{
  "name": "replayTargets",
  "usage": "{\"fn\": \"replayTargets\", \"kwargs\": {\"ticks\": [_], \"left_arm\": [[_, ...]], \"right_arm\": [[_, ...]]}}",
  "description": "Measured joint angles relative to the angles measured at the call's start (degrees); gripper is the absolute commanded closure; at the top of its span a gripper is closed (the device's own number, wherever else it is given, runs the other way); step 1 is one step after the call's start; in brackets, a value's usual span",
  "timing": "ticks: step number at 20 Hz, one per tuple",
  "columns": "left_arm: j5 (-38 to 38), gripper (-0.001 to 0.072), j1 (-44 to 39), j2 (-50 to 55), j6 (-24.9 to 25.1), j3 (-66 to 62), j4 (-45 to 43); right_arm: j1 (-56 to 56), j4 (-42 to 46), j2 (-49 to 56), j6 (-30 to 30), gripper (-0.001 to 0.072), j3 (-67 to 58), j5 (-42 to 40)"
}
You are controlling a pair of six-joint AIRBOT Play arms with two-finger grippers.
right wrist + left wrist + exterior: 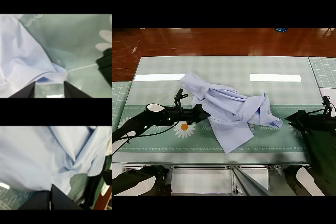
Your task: Fold the shirts.
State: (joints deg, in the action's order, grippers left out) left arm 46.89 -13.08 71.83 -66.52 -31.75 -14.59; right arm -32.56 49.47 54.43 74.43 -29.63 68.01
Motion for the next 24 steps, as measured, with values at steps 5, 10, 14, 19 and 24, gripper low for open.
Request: {"fn": "replayTargets", "kwargs": {"ticks": [5,10,14,19,24], "left_arm": [[0.61,0.0691,0.35,0.04,0.55,-0.33,0.04],[0.81,0.0691,0.42,0.15,0.87,-0.35,0.02],[0.83,0.0691,1.01,0.24,1.31,-0.46,0.02],[4.61,0.0691,9.75,-0.59,2.34,-7.21,0.44],[10.03,0.0692,22.62,-4.39,2.69,-27.65,8.20]], "right_arm": [[1.90,-3.28,0.83,1.16,0.0305,0.22,1.31],[10.58,-6.60,7.32,2.91,0.0316,0.02,-5.70],[15.61,-14.23,14.27,0.33,0.0694,-3.04,-11.52],[17.11,-17.35,17.35,-4.09,0.0695,-19.41,-7.89],[17.22,-8.96,17.94,0.57,0.0695,-49.00,-1.79]]}}
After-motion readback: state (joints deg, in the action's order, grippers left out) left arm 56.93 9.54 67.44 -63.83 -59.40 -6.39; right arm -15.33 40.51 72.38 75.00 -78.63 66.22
